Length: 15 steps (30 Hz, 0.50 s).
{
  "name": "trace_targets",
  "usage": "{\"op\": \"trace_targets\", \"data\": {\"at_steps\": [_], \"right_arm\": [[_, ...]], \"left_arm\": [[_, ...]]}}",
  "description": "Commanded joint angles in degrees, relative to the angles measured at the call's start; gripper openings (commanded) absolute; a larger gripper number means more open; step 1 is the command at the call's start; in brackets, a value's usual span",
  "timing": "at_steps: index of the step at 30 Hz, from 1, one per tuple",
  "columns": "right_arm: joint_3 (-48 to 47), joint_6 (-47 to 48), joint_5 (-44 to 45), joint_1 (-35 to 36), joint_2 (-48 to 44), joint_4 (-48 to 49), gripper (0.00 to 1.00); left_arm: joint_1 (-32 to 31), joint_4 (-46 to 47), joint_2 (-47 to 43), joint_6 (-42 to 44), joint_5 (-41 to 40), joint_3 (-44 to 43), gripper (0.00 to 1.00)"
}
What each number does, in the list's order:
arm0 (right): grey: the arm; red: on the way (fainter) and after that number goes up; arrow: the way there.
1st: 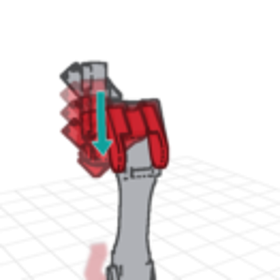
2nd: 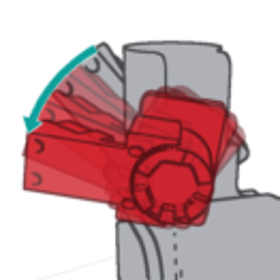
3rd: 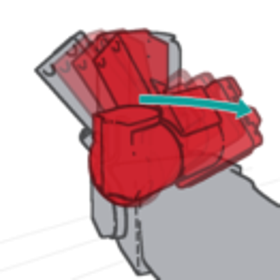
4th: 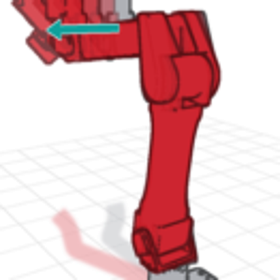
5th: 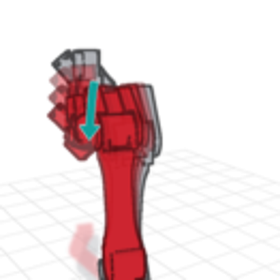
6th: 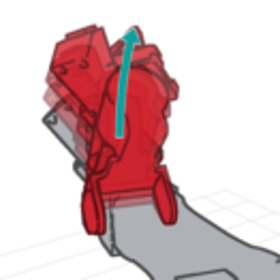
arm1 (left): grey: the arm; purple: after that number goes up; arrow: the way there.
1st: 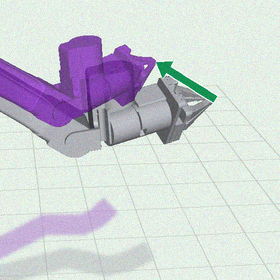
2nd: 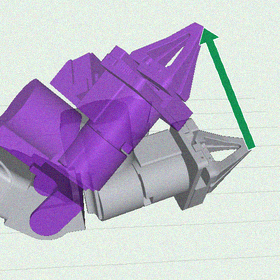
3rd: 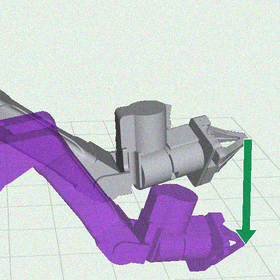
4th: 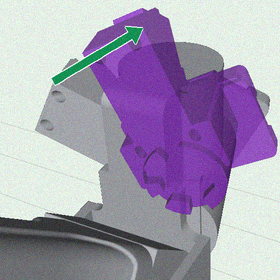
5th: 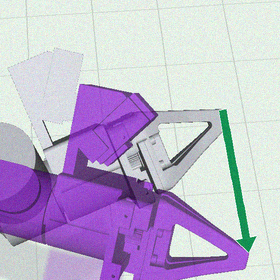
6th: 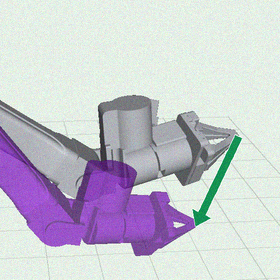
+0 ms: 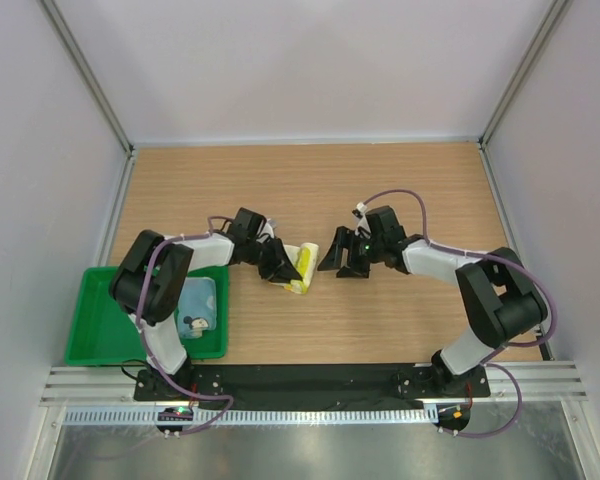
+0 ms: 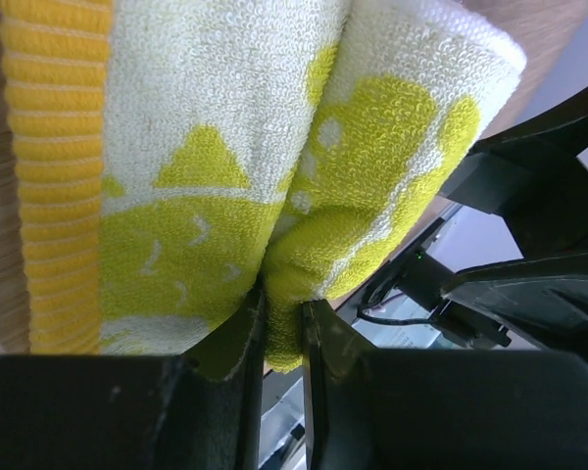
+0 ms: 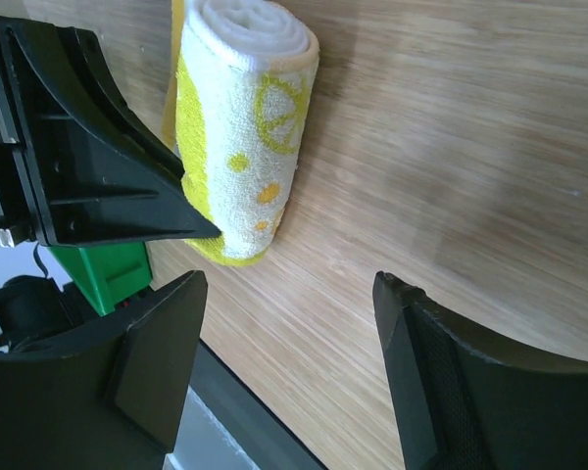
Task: Roll the towels
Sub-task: Roll the towel
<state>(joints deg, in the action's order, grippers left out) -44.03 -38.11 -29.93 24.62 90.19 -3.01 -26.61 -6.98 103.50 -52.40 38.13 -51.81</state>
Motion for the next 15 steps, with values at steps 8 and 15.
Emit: {"op": "trace_targets", "data": {"at_steps": [8, 15], "right_arm": [[-5.89, 1.11, 0.31, 1.57, 7.54, 11.43, 0.7], [-6.59, -0.73, 0.58, 3.59, 12.81, 16.27, 0.68]], "left_arm": [[2.53, -1.02, 4.33, -0.95, 0.01, 1.71, 0.0], [3.14, -0.22, 4.6, -1.04, 1.95, 1.8, 0.0]]}}
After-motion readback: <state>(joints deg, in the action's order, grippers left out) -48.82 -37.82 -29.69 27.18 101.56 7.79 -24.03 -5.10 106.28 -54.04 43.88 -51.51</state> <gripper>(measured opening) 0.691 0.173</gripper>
